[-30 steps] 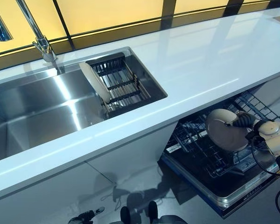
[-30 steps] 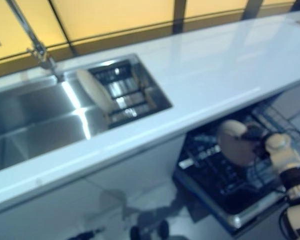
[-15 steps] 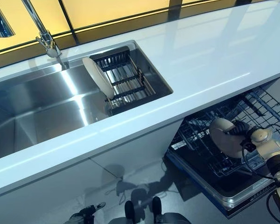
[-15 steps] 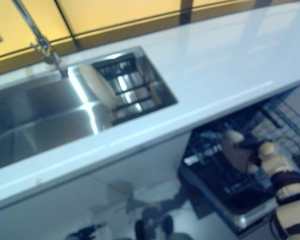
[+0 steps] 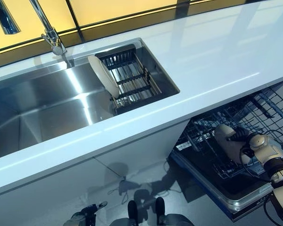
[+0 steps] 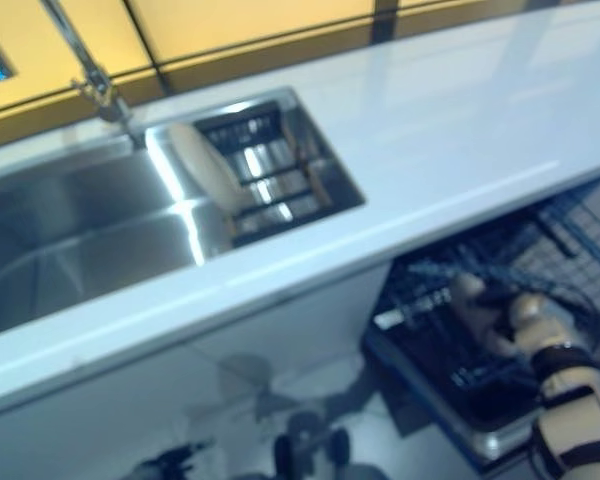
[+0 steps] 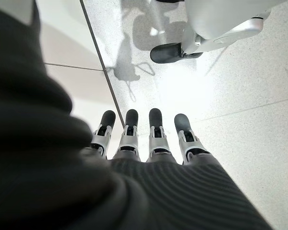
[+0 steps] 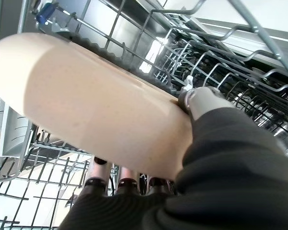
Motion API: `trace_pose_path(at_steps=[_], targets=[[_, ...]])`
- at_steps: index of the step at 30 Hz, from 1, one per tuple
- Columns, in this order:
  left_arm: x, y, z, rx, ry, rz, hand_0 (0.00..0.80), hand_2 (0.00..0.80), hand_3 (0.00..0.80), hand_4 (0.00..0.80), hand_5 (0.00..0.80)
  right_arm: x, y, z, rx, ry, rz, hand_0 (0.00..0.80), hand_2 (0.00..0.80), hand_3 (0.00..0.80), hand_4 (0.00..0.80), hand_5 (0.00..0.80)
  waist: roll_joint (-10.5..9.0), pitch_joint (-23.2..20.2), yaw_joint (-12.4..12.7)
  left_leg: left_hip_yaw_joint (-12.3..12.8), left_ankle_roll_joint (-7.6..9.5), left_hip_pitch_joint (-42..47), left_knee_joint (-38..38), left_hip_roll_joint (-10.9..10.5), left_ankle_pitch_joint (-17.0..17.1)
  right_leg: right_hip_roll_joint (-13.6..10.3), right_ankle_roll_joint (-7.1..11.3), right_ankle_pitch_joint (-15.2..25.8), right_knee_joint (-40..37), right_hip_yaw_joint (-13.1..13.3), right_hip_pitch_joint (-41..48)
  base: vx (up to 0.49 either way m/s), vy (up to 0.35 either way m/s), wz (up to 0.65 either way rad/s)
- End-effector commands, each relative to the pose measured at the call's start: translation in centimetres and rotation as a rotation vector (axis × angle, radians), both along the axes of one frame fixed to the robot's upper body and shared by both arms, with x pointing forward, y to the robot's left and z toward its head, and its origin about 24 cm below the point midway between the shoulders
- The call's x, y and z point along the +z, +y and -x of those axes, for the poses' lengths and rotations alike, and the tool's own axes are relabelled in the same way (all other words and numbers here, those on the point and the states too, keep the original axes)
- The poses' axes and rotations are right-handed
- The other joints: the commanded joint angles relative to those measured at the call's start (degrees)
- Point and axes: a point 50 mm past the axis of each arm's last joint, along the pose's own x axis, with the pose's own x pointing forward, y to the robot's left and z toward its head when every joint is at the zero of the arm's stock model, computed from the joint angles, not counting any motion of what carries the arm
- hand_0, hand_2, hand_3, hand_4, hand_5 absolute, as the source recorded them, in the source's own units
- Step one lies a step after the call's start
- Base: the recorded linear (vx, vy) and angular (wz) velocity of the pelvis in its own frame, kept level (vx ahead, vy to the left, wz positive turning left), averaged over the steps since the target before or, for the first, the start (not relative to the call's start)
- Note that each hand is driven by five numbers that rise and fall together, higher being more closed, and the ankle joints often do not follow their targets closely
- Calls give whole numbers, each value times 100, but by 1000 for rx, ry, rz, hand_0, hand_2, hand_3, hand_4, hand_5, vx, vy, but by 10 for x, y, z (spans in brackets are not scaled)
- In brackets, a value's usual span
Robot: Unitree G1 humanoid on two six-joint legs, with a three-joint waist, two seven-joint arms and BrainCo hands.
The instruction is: Take plates into dishwasher
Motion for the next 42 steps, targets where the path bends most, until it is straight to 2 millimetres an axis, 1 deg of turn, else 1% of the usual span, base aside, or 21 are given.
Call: trace_pose_path(at_steps=[1, 3, 4, 5, 6, 7, 11, 14, 19, 21, 26, 27, 28, 32, 33, 34, 37, 38, 40, 41, 42], targets=[[3, -1, -12, -39, -12, -8, 0, 0, 0, 0, 0, 0, 18, -15, 60, 16, -10, 800, 800, 800, 800, 800, -245, -173, 158, -10, -305, 42, -23, 212, -130, -593, 758, 287, -10, 291, -222, 0, 0, 0], [3, -1, -13, -41, -11, -8, 0, 0, 0, 0, 0, 0, 17, -15, 54, 18, -13, 800, 800, 800, 800, 800, -257, -178, 163, -15, -302, 40, -23, 212, -132, -589, 758, 284, -10, 291, -220, 0, 0, 0], [3, -1, -13, -41, -9, -8, 0, 0, 0, 0, 0, 0, 17, -14, 51, 17, -8, 684, 684, 684, 684, 684, -268, -183, 162, -12, -299, 47, -23, 217, -132, -589, 757, 284, -10, 292, -214, 0, 0, 0], [3, -2, -13, -42, -9, -8, 0, 0, 0, 0, 0, -1, 16, -14, 47, 15, -8, 536, 536, 536, 536, 536, -273, -185, 161, -12, -298, 49, -23, 219, -132, -588, 757, 284, -10, 293, -213, 0, 0, 0], [3, -2, -13, -43, -8, -8, 0, 0, 0, 0, 0, -1, 16, -14, 45, 13, -7, 91, 91, 91, 91, 91, -275, -186, 162, -10, -299, 51, -23, 220, -131, -587, 758, 285, -10, 293, -212, 0, 0, 0], [3, -2, -13, -46, -8, -8, 0, 0, 0, 0, 0, -1, 16, -14, 48, 16, -3, 0, 0, 0, 0, 0, -285, -186, 160, -11, -296, 58, -23, 220, -134, -581, 755, 283, -10, 299, -202, 0, 0, 0], [3, -1, -14, -43, -8, -12, 0, 0, 0, 0, 0, 5, 14, -14, 46, -11, -4, 0, 0, 0, 0, 0, -317, -189, 145, -4, -294, 81, -23, 238, -135, -568, 757, 283, -10, 311, -176, 0, 0, 0], [4, 2, -13, -36, -8, -16, 0, 0, 0, 0, 0, 16, 14, -17, 47, -52, -4, 0, 0, 0, 0, 0, -349, -182, 111, 1, -293, 100, -23, 247, -137, -557, 761, 293, -10, 333, -169, 0, 0, 0], [4, 4, -11, -18, -10, -15, 0, 0, 0, 0, 0, 40, 10, -19, 43, -111, 7, 0, 0, 0, 0, 0, -423, -155, 49, 29, -288, 121, -23, 262, -141, -537, 759, 301, -10, 373, -159, 0, 0, 0], [4, 6, -9, -11, -7, -18, 0, 0, 0, 0, 0, 52, 4, -17, 38, -131, 16, 0, 0, 0, 0, 0, -463, -149, 18, 53, -287, 131, -23, 271, -148, -528, 761, 303, -10, 395, -155, 0, 0, 0], [4, 13, -2, 15, 3, -28, 0, 0, 0, 0, 0, 84, -15, -7, 11, -149, 33, 0, 0, 0, 0, 0, -592, -171, -76, 109, -290, 188, -23, 297, -161, -505, 775, 317, -10, 447, -117, 23, 7, -1], [4, 15, 0, 22, 6, -33, 0, 0, 0, 0, 0, 97, -23, -2, -7, -146, 32, 0, 0, 0, 0, 0, -638, -184, -103, 123, -293, 209, -23, 307, -164, -495, 776, 321, -10, 468, -100, 42, 4, -2], [4, 16, 0, 24, 8, -36, 0, 0, 0, 0, 0, 102, -27, 1, -18, -146, 30, 0, 0, 0, 0, 0, -658, -191, -114, 129, -296, 216, -23, 312, -165, -491, 777, 322, -10, 475, -93, 43, 2, -2], [6, 26, 6, 43, 18, -56, 0, 0, 0, 0, 0, 146, -61, 22, -117, -144, -5, 0, 0, 0, 0, 0, -809, -262, -161, 155, -308, 266, -23, 332, -182, -460, 782, 317, -10, 512, -45, 39, 2, -1], [6, 26, 7, 44, 18, -57, 0, 0, 0, 0, 0, 147, -62, 23, -122, -141, -6, 0, 0, 0, 0, 0, -815, -265, -163, 156, -308, 270, -23, 332, -183, -459, 783, 317, -10, 514, -42, 47, 6, -4], [6, 29, 10, 47, 24, -62, 0, 0, 0, 0, 0, 161, -76, 34, -172, -131, -23, 0, 0, 0, 0, 0, -874, -317, -154, 159, -312, 284, -23, 335, -181, -450, 783, 315, -10, 518, -19, 47, 6, -4], [5, 31, 14, 51, 34, -66, 0, 0, 0, 0, 0, 172, -95, 50, -262, -61, -55, 0, 0, 0, 0, 0, -946, -397, -124, 145, -308, 313, -23, 332, -185, -440, 779, 301, -10, 521, 33, 66, 12, -7], [5, 32, 15, 51, 39, -67, 0, 0, 0, 0, 0, 178, -105, 58, -301, -50, -27, 0, 0, 0, 0, 0, -975, -436, -99, 136, -305, 321, -23, 330, -184, -437, 778, 295, -10, 510, 57, 46, 9, -11], [5, 33, 18, 53, 44, -68, 0, 0, 0, 0, 0, 189, -114, 65, -340, -87, 30, 0, 0, 0, 0, 0, -998, -470, -74, 123, -303, 337, -23, 329, -179, -436, 778, 293, -10, 496, 86, 50, 4, -7], [4, 33, 19, 48, 49, -72, 0, 0, 0, 0, 0, 202, -120, 68, -377, -151, 91, 0, 0, 0, 0, 0, -1031, -505, -29, 107, -303, 352, -23, 334, -177, -431, 782, 291, -10, 479, 112, 57, -9, -4], [4, 34, 20, 46, 52, -75, 0, 0, 0, 0, 0, 216, -121, 68, -393, -217, 133, 0, 0, 0, 0, 0, -1050, -530, 2, 95, -306, 356, -23, 341, -174, -426, 789, 290, -10, 470, 124, 53, -16, -4]])
